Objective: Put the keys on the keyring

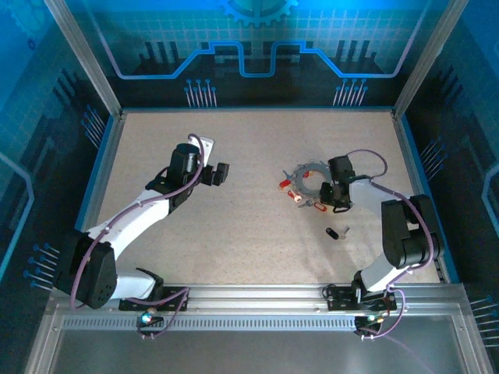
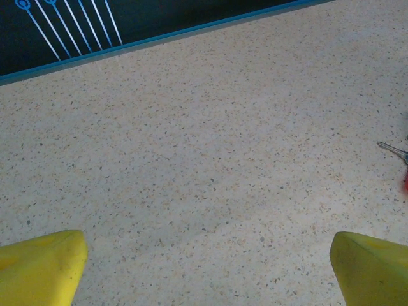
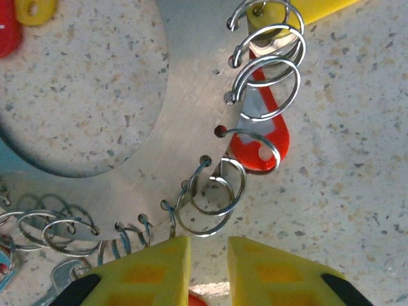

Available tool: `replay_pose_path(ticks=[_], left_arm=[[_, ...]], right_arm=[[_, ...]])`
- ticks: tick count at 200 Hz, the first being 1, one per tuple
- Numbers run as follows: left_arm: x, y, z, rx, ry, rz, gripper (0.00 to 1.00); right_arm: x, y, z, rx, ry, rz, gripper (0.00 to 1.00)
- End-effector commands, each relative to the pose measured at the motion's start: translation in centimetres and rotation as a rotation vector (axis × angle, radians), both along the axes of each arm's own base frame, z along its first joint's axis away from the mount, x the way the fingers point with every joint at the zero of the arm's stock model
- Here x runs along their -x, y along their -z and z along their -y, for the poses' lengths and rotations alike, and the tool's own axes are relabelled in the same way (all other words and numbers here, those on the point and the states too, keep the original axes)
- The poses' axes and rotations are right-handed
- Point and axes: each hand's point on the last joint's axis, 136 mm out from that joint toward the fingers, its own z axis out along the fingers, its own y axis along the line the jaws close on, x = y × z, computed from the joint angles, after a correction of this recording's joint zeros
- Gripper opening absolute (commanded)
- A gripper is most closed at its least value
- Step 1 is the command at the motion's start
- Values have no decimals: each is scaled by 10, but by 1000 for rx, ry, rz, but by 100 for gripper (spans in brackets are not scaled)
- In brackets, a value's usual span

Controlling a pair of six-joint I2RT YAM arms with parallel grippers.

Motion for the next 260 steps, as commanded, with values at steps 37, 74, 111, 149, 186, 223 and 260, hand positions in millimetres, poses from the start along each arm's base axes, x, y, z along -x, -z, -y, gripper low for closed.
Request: replay_pose_path(ticks=[37,74,111,149,186,223,260], left_arm=[[-1,-3,11,-21,46,5,99],[-2,1,13,-21,52,-6,99],[-1,5,14,-42,59,-5,99],[0,6,18,-42,75,-8,99],[2,4,22,-46,96,-13,99],[3,4,27,-55,113,-13,99],[4,9,29,-67,123,-17,99]], right_arm=[[-12,-8,8,67,29,-8,25],[-23,-6,4,86,8,-24,30],[-25,-3,4,94,8,-49,32],[-21,-2,7,103,18,-68,25],[-20,-1,8,106,25,-82,19],[-17,-5,10,112,29,-72,16],[-17,-12,9,104,30,-47,11]])
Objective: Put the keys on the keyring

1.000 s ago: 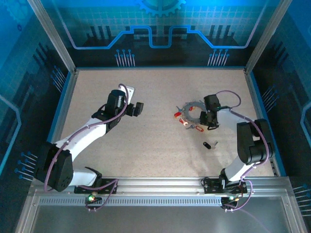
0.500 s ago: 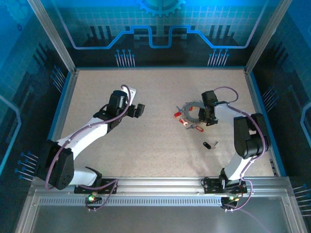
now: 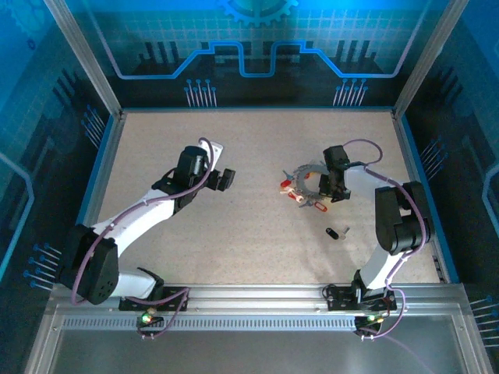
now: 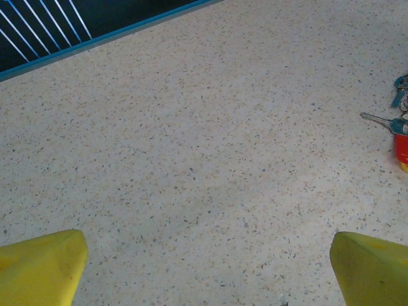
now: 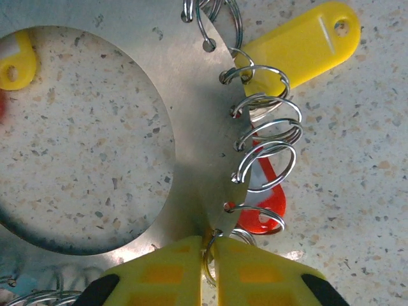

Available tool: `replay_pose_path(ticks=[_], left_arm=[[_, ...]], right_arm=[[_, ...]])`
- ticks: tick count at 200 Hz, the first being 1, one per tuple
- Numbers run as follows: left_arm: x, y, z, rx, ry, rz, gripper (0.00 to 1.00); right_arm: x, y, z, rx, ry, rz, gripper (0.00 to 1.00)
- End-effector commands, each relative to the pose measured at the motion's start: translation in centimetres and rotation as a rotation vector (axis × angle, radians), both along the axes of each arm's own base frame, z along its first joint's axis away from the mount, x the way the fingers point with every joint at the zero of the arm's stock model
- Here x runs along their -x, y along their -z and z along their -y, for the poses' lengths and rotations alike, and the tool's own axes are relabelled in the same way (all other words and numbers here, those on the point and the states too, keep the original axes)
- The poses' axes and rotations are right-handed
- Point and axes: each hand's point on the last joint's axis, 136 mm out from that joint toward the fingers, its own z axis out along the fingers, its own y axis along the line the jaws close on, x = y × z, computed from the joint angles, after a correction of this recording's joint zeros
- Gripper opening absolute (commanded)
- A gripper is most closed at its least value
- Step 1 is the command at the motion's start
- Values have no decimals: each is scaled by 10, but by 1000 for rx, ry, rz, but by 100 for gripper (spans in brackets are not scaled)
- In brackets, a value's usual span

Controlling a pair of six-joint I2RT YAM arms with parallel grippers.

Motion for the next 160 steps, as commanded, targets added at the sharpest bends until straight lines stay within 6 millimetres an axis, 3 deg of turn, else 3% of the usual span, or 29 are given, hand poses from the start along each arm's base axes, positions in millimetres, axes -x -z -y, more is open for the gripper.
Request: replay_pose_path(ticks=[1,57,91,160], left_arm=[[-3,-5,9,-9,38,8,99],[0,-4,15,-18,66,-3,99],[0,0,15,-31,66,2,99],[1,4,22,-33,95,-28,99]], right_arm=[[5,-8,1,11,8,6,11],[5,-12,-12,-97,3,22,2],[9,-9,-7,-156,44,27,2],[14,-9,15,-117,79,27,14]])
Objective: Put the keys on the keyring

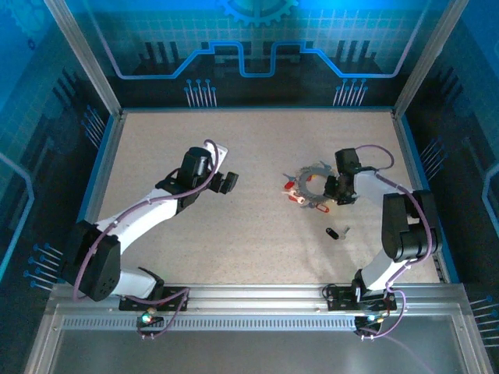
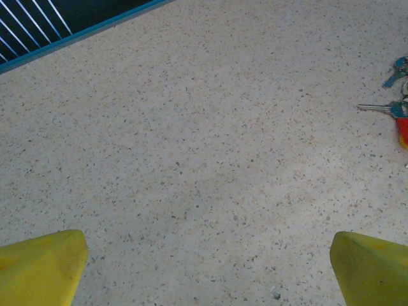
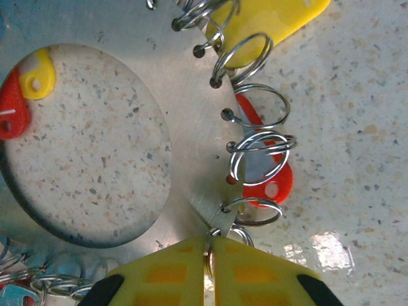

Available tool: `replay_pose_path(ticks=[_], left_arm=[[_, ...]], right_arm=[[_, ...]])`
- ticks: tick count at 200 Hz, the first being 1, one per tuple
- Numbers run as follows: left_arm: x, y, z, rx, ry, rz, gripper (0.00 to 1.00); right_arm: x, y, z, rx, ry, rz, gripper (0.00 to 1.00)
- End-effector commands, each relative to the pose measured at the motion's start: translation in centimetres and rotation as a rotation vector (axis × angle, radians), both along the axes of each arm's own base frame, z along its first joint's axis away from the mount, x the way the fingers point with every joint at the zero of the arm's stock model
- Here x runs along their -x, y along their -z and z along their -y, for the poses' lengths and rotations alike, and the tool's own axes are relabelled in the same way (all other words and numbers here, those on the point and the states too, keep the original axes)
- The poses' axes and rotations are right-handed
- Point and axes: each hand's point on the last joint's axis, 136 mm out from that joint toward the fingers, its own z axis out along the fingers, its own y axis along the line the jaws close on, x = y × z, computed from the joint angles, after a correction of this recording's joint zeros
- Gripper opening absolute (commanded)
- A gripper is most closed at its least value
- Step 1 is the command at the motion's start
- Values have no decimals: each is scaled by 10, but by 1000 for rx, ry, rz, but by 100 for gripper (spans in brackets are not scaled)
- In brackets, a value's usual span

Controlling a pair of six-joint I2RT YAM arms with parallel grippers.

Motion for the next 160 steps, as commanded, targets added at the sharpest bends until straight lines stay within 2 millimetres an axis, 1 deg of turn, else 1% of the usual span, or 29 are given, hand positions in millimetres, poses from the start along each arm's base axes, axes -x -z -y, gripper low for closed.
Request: replay_pose_path(ticks=[1,23,33,50,75,95,114,123,141,143,146,160], left_arm=[[-1,-7,11,-4,49,0,99],[-2,-4,11,-7,46,8,99],[-2,-3,12,-7,51,2,99],[0,-8,15,-2,65,1,99],[0,-5,14,-12,63,12,99],[2,-8,18,-11,79,3,99],[3,-8,18,-24,80,19,99],[4,-6,18,-28,83,18,99],[5,-7,22,-25,97,9,99],[4,-8,22,-25,98,10,99],[5,-8,23,-24,98,9,99],[5,-6,22,-27,96,13,99]], right_arm=[[2,-7,8,23,15,13,15],[3,-9,12,49,19,17,19],[3,-9,14,59,18,16,19],[3,-7,13,61,17,9,19],[4,-8,12,79,5,5,19],[4,-14,9,91,-3,20,19],[10,-19,4,73,-5,37,18],[13,-17,2,63,-13,35,18],[15,-13,0,49,-26,21,20],[21,-7,1,50,-28,0,20],[24,-3,0,47,-30,-10,21],[26,2,0,35,-26,-22,23]])
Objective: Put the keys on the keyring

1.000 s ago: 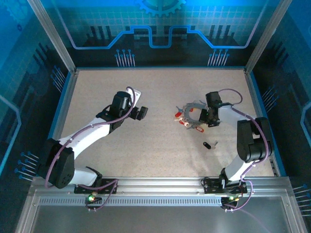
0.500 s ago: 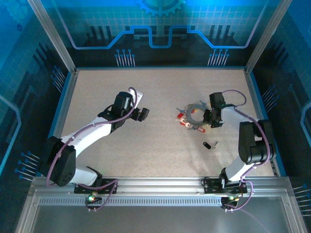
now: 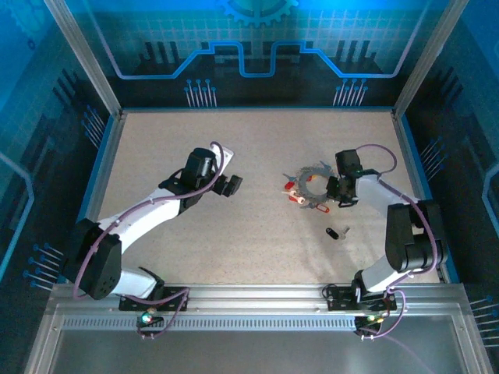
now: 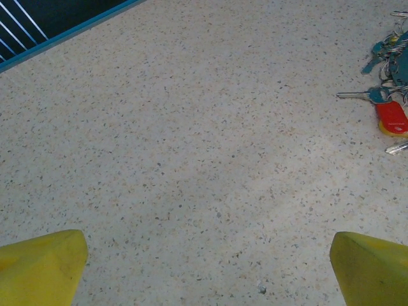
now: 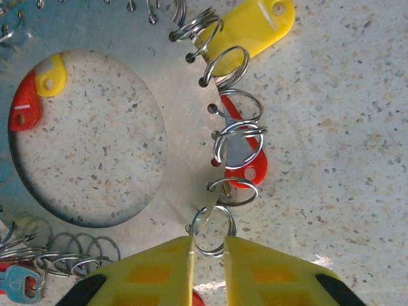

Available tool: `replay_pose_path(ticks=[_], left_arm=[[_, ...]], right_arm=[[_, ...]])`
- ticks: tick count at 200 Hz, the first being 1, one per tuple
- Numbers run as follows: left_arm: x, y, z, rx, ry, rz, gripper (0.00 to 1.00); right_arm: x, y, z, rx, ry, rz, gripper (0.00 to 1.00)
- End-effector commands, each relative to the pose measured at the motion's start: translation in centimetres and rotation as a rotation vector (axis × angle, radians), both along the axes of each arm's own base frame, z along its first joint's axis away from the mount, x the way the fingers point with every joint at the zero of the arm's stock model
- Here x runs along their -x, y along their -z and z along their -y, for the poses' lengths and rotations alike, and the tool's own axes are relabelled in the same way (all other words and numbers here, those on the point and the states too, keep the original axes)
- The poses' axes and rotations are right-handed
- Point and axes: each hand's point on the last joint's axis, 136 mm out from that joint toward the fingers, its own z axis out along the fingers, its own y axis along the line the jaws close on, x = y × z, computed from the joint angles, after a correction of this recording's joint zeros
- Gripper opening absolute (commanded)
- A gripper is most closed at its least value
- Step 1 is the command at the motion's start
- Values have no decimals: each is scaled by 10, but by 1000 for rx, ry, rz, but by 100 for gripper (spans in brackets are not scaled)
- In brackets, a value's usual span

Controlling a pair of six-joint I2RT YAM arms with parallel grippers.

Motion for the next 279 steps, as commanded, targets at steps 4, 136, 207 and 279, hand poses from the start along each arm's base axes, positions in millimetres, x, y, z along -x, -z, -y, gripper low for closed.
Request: replay_pose_path(ticks=[4,136,207,279], left_arm=[[-1,-7,7,-1,26,16,99],[2,-1,17,-13,66,-12,99],[4,2,18,-35,77,-5,99],[8,1,27,-43,113,-16,99]], right_arm=[[17,16,-5,-26,-18,-64,24],[-3,16,-8,8,-44,-45,32],[-27,17,-20,65,-93,-65,27],[10,7,-12,105,-86,-94,26]])
